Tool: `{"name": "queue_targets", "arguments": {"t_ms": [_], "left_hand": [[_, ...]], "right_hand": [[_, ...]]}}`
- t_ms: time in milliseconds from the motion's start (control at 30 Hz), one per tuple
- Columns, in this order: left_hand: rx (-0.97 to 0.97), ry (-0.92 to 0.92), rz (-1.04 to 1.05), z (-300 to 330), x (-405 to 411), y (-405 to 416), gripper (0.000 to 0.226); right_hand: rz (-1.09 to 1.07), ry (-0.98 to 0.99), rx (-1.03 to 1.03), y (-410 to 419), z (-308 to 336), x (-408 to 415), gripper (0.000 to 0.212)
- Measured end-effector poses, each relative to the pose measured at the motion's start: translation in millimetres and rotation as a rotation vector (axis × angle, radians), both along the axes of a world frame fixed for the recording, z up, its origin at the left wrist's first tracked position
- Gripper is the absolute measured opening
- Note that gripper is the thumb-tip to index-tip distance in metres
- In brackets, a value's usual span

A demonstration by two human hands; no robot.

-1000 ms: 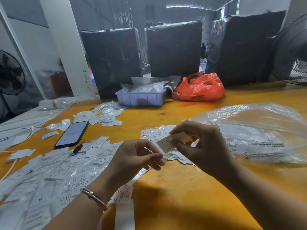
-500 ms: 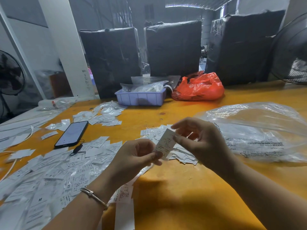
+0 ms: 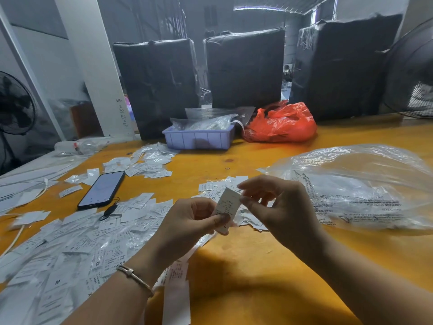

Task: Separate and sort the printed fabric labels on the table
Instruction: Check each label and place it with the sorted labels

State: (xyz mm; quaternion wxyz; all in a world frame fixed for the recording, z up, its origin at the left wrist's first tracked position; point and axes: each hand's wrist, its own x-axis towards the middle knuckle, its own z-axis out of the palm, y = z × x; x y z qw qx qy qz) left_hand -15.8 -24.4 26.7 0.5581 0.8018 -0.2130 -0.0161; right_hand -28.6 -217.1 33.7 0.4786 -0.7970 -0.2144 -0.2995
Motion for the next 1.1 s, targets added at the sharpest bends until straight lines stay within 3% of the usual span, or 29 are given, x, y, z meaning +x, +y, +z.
{"name": "queue_targets", "arguments": {"t_ms": [100, 467, 667, 900, 1100], "left_hand": [[0.003, -0.010, 0.006, -0.6, 0.3, -0.1, 0.026], [-0.071, 0.007, 0.000, 1.7, -1.1, 1.0, 0.026], [-0.069, 0.007, 0.010, 1.7, -1.9, 1.1, 0.028], [-0.075, 0.004, 0.019, 0.2, -1.4, -0.7, 0.022], [-0.036, -0.024, 0.039, -0.2, -0.3, 1.4, 0.025]], "right_hand": [[0.021, 0.015, -0.024, 3.9, -1.6, -1.9, 0.017], [0.141, 0.231, 0.193, 0.9, 0.9, 0.3, 0.024], [0.119, 0.181, 0.060, 5.3, -7.8, 1.1, 0.020], [0.042, 0.074, -0.263, 8.8, -6.9, -3.8, 0.015], [0.119, 0.164, -0.190, 4.2, -4.1, -0.9, 0.010]]}}
